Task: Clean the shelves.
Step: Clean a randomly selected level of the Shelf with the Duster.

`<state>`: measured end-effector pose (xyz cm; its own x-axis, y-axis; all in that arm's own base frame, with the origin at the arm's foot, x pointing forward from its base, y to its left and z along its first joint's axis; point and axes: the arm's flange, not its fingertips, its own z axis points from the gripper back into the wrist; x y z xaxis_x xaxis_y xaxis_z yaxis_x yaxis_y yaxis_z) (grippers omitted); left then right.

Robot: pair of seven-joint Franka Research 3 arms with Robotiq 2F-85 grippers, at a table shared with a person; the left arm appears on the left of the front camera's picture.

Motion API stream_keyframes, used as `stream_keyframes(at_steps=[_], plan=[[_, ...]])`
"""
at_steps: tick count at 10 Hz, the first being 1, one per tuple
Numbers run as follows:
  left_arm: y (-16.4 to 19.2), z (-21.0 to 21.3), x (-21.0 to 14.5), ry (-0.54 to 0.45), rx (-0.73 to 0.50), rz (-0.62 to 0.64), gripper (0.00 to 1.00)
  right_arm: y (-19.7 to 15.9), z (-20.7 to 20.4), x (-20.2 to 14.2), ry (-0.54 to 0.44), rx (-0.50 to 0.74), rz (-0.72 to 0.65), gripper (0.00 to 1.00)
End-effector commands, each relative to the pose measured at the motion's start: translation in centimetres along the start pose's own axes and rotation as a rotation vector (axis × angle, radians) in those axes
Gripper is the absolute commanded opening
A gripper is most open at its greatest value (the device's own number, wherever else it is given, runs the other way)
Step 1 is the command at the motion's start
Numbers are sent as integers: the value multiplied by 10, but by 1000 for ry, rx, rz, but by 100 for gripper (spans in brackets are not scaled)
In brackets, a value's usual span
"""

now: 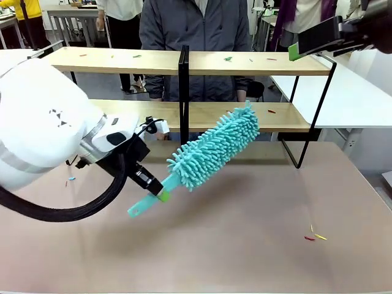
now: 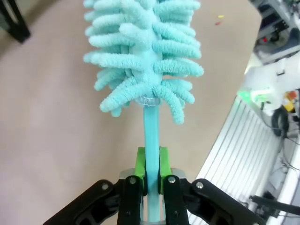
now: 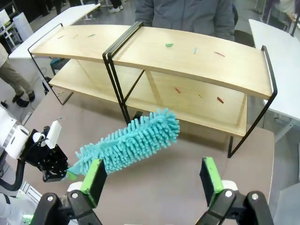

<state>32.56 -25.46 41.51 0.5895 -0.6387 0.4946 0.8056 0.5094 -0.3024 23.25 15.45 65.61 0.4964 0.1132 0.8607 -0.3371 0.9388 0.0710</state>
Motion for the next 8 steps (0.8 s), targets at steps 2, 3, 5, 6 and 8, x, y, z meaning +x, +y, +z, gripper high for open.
stream_keyframes(at_steps=[2, 3, 5, 6, 8], plan=[[1, -1, 28, 11, -37, -17, 13, 0, 0, 1, -4, -11, -1, 100], [-3, -3, 13, 2, -14, -16, 13, 0, 0, 1, -4, -11, -1, 100], [-13, 45, 10, 137, -123, -197, 13, 0, 0, 1, -4, -11, -1, 100], [-4, 87, -5, 162, -186, -226, 13, 0, 0, 1, -4, -11, -1, 100], [18, 183, -49, 102, -269, -169, 13, 0, 0, 1, -4, -11, -1, 100]])
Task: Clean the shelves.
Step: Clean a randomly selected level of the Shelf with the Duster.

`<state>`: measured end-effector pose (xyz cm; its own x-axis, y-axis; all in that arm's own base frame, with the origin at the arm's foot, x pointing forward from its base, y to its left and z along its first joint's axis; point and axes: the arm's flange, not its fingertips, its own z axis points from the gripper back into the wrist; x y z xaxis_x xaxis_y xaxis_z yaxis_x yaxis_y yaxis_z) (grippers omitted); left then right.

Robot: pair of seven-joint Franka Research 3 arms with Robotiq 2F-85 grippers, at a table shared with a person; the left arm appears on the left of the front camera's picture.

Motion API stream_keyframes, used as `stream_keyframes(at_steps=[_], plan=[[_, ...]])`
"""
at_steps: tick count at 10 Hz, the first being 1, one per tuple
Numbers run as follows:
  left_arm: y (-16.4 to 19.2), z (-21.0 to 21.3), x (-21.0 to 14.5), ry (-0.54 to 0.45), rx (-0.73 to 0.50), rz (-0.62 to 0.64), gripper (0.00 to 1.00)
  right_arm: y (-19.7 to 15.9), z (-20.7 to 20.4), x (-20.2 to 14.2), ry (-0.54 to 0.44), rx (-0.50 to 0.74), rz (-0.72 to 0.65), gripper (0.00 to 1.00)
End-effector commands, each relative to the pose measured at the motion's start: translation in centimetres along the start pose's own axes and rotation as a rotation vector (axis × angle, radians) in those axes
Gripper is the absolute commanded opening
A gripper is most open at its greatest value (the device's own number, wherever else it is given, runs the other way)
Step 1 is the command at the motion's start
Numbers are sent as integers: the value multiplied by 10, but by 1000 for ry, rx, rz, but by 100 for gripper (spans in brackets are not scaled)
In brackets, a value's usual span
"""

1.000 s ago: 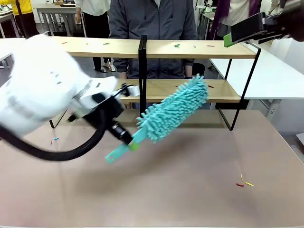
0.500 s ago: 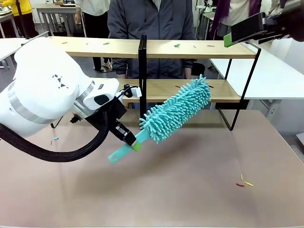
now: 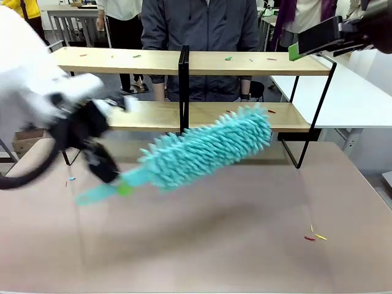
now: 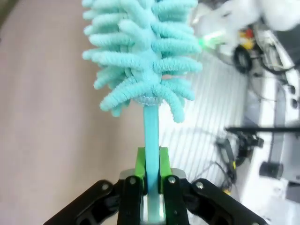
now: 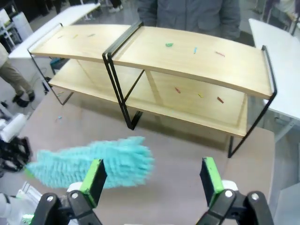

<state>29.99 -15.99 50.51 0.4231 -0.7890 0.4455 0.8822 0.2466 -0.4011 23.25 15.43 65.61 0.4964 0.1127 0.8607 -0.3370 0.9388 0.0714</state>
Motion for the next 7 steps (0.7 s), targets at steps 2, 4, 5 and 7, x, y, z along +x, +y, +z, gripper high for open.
stream_keyframes(at_steps=[2, 4, 5, 7], plan=[[-15, 120, -79, -119, -254, 3, 13, 0, 0, 0, -4, -11, -1, 100], [-21, 175, -112, -413, -265, 140, 13, 0, 0, 0, -4, -11, -1, 100], [-19, 204, -133, -624, -212, 267, 13, 0, 0, 0, -4, -11, -1, 100], [-2, 260, -189, -1083, -47, 551, 13, 0, 0, 0, -4, -11, -1, 100]])
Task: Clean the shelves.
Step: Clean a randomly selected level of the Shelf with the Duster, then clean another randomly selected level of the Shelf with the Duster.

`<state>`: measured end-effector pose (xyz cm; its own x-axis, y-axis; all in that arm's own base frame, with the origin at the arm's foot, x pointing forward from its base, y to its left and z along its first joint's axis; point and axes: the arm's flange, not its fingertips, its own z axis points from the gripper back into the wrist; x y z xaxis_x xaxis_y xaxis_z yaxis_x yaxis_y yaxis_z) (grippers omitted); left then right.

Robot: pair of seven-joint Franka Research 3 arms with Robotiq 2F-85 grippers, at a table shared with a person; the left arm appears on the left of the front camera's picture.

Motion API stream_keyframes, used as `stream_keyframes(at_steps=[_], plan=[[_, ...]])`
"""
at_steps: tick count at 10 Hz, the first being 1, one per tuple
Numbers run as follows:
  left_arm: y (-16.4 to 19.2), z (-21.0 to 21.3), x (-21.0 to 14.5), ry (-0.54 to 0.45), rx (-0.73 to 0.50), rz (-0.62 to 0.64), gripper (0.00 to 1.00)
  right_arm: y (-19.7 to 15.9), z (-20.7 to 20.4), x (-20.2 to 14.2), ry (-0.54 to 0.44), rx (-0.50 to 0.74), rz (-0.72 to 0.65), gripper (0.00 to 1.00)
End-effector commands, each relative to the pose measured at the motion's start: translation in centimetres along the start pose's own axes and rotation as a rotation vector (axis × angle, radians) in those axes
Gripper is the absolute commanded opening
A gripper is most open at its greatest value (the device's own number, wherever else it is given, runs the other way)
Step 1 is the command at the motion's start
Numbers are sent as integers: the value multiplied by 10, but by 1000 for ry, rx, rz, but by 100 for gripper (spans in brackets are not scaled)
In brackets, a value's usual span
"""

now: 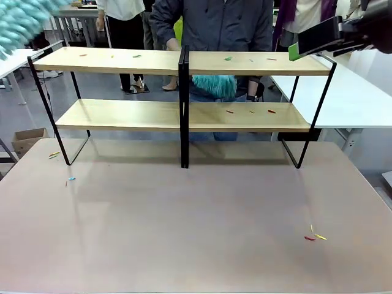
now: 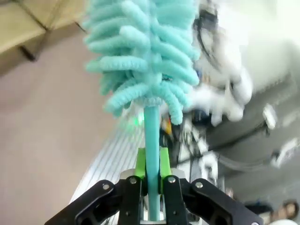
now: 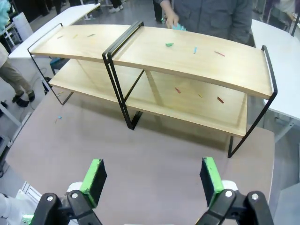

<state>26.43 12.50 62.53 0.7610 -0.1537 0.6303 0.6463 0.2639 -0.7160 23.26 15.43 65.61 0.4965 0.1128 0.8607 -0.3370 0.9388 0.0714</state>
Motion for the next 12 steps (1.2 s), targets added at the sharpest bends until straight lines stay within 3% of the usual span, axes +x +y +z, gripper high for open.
stream_keyframes(at_steps=[1, 3, 4, 5, 12], plan=[[15, 38, -3, -592, 98, 113, 13, 0, 0, 1, -4, -11, -1, 100], [50, 60, -16, -746, 96, 218, 13, 0, 0, 1, -4, -11, -1, 100], [68, 61, -16, -763, 103, 308, 13, 0, 0, 1, -4, -11, -1, 100], [43, 84, -25, -475, 87, 201, 13, 0, 0, 1, -4, -11, -1, 100], [43, 84, -25, -475, 87, 201, 13, 0, 0, 1, -4, -11, -1, 100]])
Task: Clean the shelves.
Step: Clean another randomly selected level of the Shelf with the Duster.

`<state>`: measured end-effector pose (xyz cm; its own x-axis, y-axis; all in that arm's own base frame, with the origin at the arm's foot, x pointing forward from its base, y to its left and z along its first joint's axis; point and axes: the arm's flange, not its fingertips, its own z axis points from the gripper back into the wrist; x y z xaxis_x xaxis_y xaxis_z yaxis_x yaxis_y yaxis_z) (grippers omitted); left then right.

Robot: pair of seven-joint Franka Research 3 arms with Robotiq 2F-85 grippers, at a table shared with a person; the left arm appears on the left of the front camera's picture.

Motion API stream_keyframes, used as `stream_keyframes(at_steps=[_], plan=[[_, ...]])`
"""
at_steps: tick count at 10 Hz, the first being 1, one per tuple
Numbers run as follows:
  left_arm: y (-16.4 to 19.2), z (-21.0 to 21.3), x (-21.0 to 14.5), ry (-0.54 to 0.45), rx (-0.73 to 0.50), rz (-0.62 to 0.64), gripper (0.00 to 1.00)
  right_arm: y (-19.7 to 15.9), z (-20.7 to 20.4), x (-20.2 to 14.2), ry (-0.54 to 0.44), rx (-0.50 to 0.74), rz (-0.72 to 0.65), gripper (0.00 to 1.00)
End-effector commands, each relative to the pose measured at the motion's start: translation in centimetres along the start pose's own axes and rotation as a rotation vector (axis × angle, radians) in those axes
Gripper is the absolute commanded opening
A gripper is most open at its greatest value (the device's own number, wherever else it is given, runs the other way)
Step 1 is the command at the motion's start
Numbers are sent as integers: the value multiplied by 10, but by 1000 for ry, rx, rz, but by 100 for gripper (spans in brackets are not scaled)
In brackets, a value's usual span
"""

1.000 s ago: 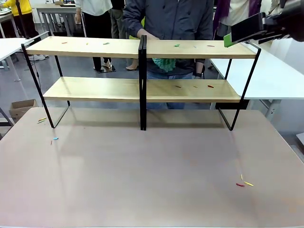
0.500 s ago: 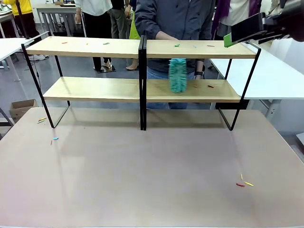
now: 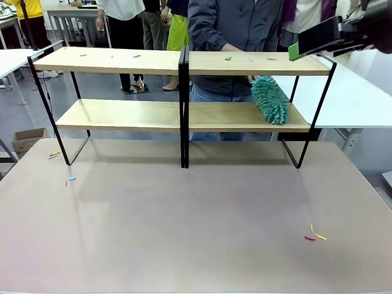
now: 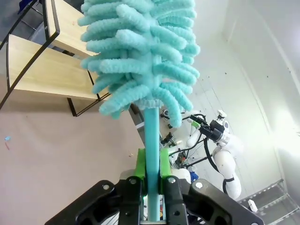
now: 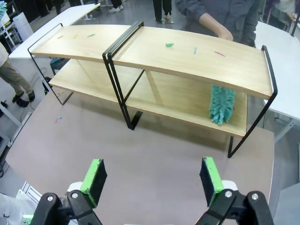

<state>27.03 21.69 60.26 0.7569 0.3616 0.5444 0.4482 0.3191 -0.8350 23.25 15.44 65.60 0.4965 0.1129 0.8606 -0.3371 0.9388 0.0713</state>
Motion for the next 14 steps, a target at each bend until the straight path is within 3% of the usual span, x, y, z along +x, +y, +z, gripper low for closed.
stream_keyframes(at_steps=[1, 6, 7, 8, 10, 11, 12, 13, 14], plan=[[0, 4, 0, 3, -3, -24, 13, 0, 0, 1, -4, -11, -1, 100], [2, 1, 0, -3, 2, -1, 13, 0, 0, 1, -4, -11, -1, 100], [-20, -34, -6, 119, 50, -32, 13, 0, 0, 1, -4, -11, -1, 100], [-49, -69, -9, 180, 82, -82, 13, 0, 0, 1, -4, -11, -1, 100], [-113, -149, -29, 214, 230, -180, 13, 0, 0, 1, -4, -11, -1, 100], [-127, -186, -47, 221, 315, -223, 13, 0, 0, 1, -4, -11, -1, 100], [-126, -209, -53, 214, 376, -138, 13, 0, 0, 1, -4, -11, -1, 100], [-113, -189, -48, 298, 347, -113, 13, 0, 0, 1, -4, -11, -1, 100], [-140, -193, -49, 238, 305, -215, 13, 0, 0, 1, -4, -11, -1, 100]])
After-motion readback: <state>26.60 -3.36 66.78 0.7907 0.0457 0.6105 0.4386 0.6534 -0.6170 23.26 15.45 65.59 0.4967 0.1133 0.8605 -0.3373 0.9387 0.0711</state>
